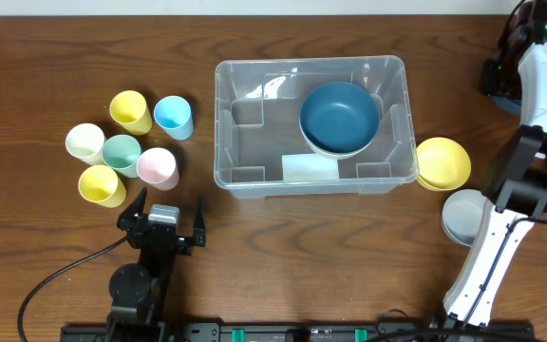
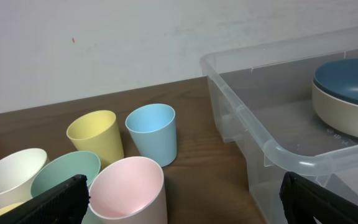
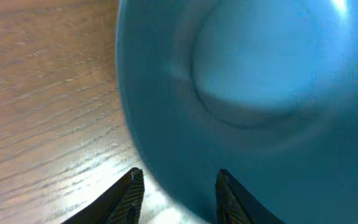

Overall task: Pack container
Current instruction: 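Release the blue bowl and move the right gripper to the second blue bowl, then carry the second blue bowl with the right gripper onto the stack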

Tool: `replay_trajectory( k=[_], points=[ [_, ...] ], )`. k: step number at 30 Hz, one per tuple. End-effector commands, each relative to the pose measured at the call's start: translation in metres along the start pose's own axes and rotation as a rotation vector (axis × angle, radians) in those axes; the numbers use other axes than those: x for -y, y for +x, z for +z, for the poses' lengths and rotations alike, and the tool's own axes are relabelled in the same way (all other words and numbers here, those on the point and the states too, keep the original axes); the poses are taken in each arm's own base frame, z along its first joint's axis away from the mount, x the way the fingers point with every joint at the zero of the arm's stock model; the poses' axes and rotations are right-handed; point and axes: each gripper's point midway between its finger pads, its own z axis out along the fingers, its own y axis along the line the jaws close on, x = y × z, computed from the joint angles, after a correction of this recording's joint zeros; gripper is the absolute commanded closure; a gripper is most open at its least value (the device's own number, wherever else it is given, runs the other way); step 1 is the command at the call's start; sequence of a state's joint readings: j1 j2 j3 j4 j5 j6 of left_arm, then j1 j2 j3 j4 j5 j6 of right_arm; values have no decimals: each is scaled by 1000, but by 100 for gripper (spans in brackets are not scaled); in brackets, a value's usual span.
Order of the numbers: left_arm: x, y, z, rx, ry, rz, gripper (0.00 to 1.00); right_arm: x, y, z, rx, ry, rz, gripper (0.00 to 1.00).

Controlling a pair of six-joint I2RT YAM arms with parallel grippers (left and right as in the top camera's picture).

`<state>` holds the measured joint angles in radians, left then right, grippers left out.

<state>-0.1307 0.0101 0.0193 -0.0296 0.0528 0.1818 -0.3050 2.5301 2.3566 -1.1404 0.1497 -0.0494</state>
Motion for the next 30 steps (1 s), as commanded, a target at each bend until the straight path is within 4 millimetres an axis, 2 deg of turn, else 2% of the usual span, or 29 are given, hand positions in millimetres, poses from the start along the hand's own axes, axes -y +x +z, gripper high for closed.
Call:
replay_trajectory(
  k=[1, 4, 9, 11, 15, 19, 21, 24, 27, 30],
  points=[
    [0, 15, 1, -47, -1, 4, 2, 8, 4, 12, -21, -1, 4, 66],
    [0, 15, 1, -47, -1, 4, 2, 9, 4, 13, -17, 0, 8, 78],
    [0, 15, 1, -47, -1, 4, 2, 10, 2, 11, -11, 1, 25, 91],
    [0, 15, 1, -47, -1, 4, 2, 10, 2, 8, -8, 0, 38, 98],
    [0, 15, 1, -47, -1, 4, 2, 8, -3, -13, 19, -1, 72, 99],
    [0, 15, 1, -47, -1, 4, 2, -2, -19, -59, 110, -31, 78, 99],
    [0, 15, 1, -47, -1, 4, 2, -12, -26, -90, 166, -68, 71, 99],
    [0, 15, 1, -47, -1, 4, 2, -37, -31, -143, 249, -156, 36, 99],
    [0, 15, 1, -48, -1, 4, 2, -63, -27, -197, 323, -200, -16, 99],
    [0, 15, 1, -47, -1, 4, 2, -93, -11, -245, 368, -234, -83, 99]
  ],
)
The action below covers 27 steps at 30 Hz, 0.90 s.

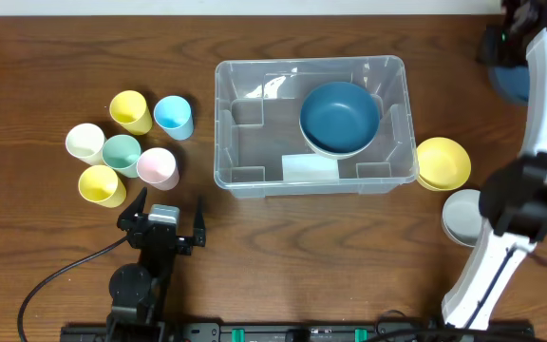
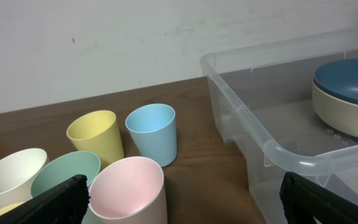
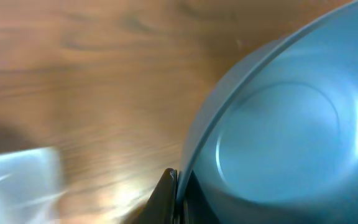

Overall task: Pack container
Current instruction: 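Carry the second blue bowl with the right gripper onto the stack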

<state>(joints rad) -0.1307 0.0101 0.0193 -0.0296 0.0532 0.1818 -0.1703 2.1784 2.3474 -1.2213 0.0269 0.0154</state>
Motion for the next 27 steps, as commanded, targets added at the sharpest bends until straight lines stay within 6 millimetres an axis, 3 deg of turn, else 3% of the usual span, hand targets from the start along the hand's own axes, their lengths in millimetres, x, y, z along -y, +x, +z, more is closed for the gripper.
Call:
replay_trajectory(
  k=[1, 6, 9, 14, 20, 27],
  points=[
    [0, 15, 1, -47, -2, 4, 2, -54, -8, -69, 103, -89, -70, 99],
    [0, 15, 1, -47, -2, 4, 2, -137, 21, -118, 105, -200, -227, 99],
    [0, 15, 1, -47, -2, 4, 2, -181, 49, -126, 58, -236, -329, 99],
    [0, 15, 1, -47, -2, 4, 2, -238, 92, -122, -18, -268, -466, 99],
    [0, 15, 1, -47, -2, 4, 2, -271, 134, -110, -99, -265, -540, 99],
    [0, 15, 1, -47, -2, 4, 2, -283, 166, -65, -166, -253, -563, 99]
  ],
)
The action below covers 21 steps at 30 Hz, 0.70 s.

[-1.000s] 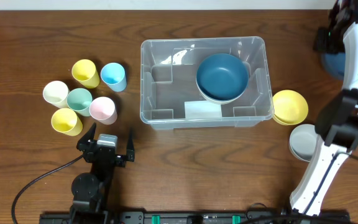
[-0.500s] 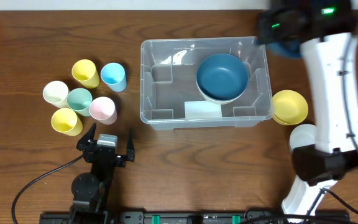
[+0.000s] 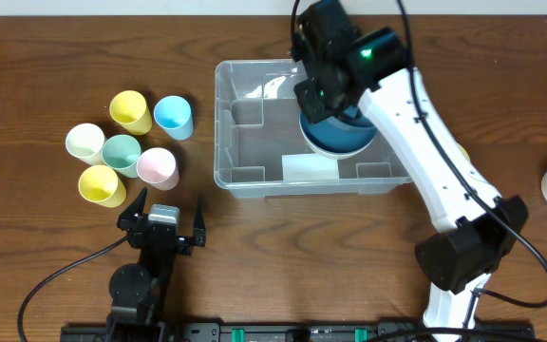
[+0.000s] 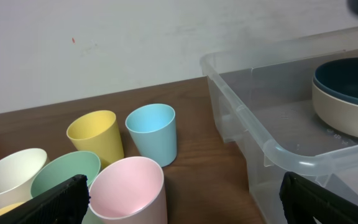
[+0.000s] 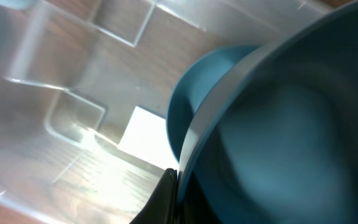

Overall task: Pack container
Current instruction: 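Carry the second blue bowl with the right gripper onto the stack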

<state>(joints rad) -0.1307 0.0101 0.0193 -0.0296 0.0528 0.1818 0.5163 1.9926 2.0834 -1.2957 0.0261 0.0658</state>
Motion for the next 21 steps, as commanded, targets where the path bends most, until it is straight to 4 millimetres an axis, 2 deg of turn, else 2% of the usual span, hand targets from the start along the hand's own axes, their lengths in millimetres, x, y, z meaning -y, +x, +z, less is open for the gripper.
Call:
replay_trajectory(
  k=[1, 11, 12, 13, 15, 16, 17, 21],
  points=[
    [0, 15, 1, -47, -1, 4, 2, 2, 9, 24, -30, 26, 18, 99],
    [0, 15, 1, -47, -1, 4, 2, -1, 6, 66, 16, 15, 9, 98],
    [0, 15, 1, -47, -1, 4, 2, -1, 7, 71, 20, 14, 5, 94],
    [0, 15, 1, -47, -1, 4, 2, -1, 7, 75, 25, 14, 2, 81],
    [0, 15, 1, -47, -1, 4, 2, -1, 9, 80, 24, 14, 2, 47],
    [0, 15, 1, -47, -1, 4, 2, -1, 10, 81, 21, 15, 2, 40],
    [0, 15, 1, -47, -1, 4, 2, -1, 11, 82, 18, 16, 1, 36],
    [0, 15, 1, -47, -1, 4, 2, -1, 11, 78, 19, 16, -1, 32]
  ],
)
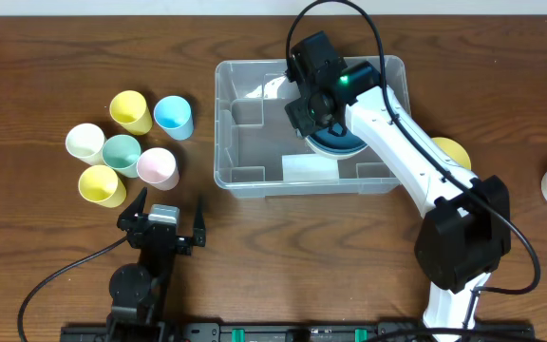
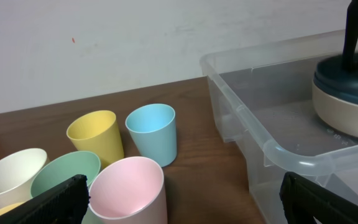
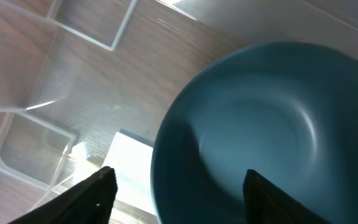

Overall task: Pack container
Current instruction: 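Carry the second blue bowl with the right gripper onto the stack, then release the blue bowl and reach the right gripper to the yellow bowl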

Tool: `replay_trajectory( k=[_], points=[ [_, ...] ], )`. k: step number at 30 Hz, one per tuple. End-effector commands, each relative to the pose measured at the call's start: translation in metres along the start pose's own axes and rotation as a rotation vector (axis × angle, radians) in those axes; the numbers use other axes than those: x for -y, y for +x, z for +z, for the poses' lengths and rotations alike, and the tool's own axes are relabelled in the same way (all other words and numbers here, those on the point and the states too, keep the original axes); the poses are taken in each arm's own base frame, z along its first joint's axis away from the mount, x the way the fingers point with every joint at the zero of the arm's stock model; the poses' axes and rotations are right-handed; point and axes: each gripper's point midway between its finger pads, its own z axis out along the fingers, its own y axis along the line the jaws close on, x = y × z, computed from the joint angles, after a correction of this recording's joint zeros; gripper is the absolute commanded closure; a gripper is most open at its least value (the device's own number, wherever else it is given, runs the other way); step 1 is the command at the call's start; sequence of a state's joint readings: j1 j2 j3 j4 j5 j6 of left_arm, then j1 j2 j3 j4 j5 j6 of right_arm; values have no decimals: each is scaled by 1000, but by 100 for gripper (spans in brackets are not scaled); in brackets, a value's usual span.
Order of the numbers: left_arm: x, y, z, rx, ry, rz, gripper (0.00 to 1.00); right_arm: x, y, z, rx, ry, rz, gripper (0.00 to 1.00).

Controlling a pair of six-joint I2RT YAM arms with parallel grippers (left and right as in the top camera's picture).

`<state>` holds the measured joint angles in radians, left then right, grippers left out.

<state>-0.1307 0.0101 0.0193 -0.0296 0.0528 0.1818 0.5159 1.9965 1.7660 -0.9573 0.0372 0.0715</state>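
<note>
A clear plastic container stands mid-table. In its right half a dark blue bowl lies on top of a bowl stack, with a cream bowl underneath. My right gripper hovers just over that bowl, open, with its fingertips spread on either side of the blue bowl and nothing held. My left gripper rests open near the front edge, facing the cups and the container. Nothing sits between its fingers.
Several cups stand left of the container: yellow, light blue, white, green, pink and a second yellow. A yellow bowl peeks out right of the container. A white bowl sits at the right edge.
My right gripper was shut on the blue bowl's rim above the container. It is open now, and the bowl lies on the stack inside. The left arm is unchanged.
My right gripper stood open at a blue bowl at the table's far right corner. It then shut on the bowl's rim there. After that it held the bowl over the container's right half, and now the bowl rests on the stack, released.
</note>
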Motion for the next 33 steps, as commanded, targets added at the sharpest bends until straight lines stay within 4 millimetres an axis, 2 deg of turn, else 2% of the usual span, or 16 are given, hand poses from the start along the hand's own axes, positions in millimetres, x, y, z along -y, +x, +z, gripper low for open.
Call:
replay_trajectory(
  k=[1, 5, 10, 12, 14, 19, 22, 25, 29, 33],
  points=[
    [0, 15, 1, -47, -1, 4, 2, -2, -1, -6, 5, 5, -8, 32],
    [0, 15, 1, -47, -1, 4, 2, -1, -9, -32, 31, 3, -6, 31],
    [0, 15, 1, -47, -1, 4, 2, 10, -19, -94, 88, 15, 26, 31],
    [0, 15, 1, -47, -1, 4, 2, 23, -16, -119, 105, 34, 66, 31],
    [0, 15, 1, -47, -1, 4, 2, 45, -8, -143, 117, 72, 125, 30],
    [0, 15, 1, -47, -1, 4, 2, 109, 26, -176, 89, 159, 336, 30],
    [0, 15, 1, -47, -1, 4, 2, 145, 47, -181, 50, 187, 477, 30],
    [0, 15, 1, -47, -1, 4, 2, 174, 65, -174, 12, 217, 591, 30],
    [0, 15, 1, -47, -1, 4, 2, 199, 87, -145, -34, 242, 698, 30],
    [0, 15, 1, -47, -1, 4, 2, 217, 116, -99, -83, 251, 817, 30]
  ],
)
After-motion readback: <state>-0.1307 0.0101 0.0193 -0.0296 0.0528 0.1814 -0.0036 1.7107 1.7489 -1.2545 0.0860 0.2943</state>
